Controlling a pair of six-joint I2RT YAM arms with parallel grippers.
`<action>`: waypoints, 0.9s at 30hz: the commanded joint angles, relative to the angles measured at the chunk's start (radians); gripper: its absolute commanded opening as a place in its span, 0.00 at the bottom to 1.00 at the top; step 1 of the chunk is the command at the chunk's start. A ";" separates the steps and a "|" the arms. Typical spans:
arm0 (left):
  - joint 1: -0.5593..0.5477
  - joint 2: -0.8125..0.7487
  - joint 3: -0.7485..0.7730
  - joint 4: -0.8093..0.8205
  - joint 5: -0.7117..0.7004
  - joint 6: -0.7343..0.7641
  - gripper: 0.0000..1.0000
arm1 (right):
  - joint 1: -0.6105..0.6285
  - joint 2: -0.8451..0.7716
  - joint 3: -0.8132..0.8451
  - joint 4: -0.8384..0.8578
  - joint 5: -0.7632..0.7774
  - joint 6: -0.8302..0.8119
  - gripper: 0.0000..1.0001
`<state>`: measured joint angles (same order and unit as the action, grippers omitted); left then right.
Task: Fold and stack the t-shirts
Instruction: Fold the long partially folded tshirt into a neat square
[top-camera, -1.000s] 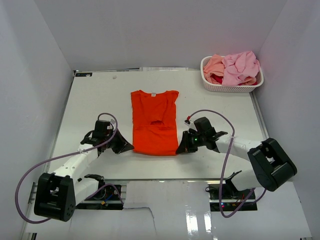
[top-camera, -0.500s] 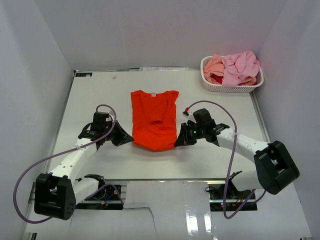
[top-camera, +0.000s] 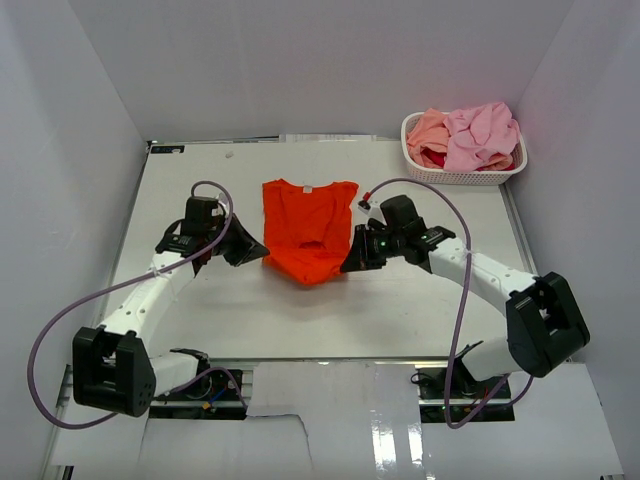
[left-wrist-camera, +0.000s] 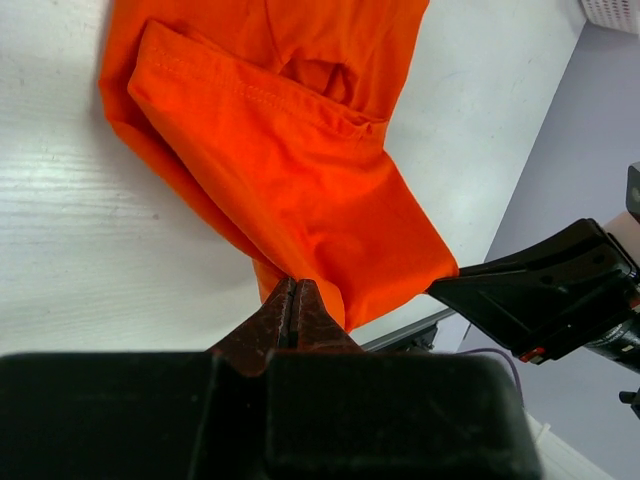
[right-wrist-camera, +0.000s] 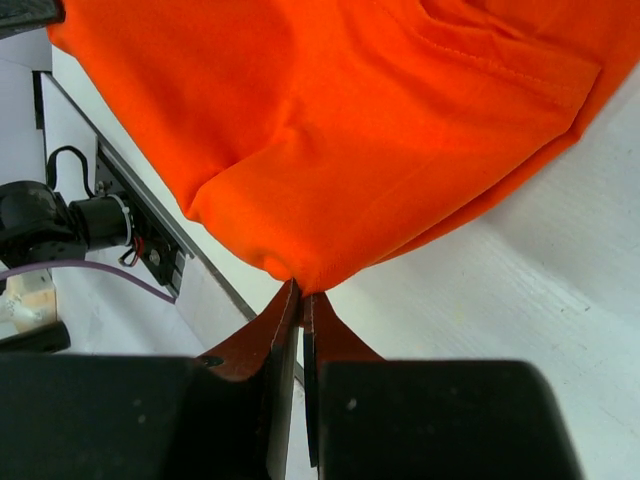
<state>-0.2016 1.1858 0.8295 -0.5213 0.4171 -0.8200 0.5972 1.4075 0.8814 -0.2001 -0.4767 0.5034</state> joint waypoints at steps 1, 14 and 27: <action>-0.002 0.015 0.072 -0.005 -0.018 0.012 0.00 | -0.010 0.018 0.071 -0.028 -0.007 -0.032 0.08; 0.039 0.104 0.169 0.024 -0.006 0.015 0.00 | -0.077 0.099 0.183 -0.059 -0.040 -0.075 0.08; 0.097 0.248 0.325 0.046 0.025 0.036 0.00 | -0.126 0.229 0.356 -0.116 -0.062 -0.118 0.08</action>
<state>-0.1169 1.4303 1.1049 -0.4976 0.4225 -0.8005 0.4793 1.6176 1.1778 -0.2974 -0.5156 0.4107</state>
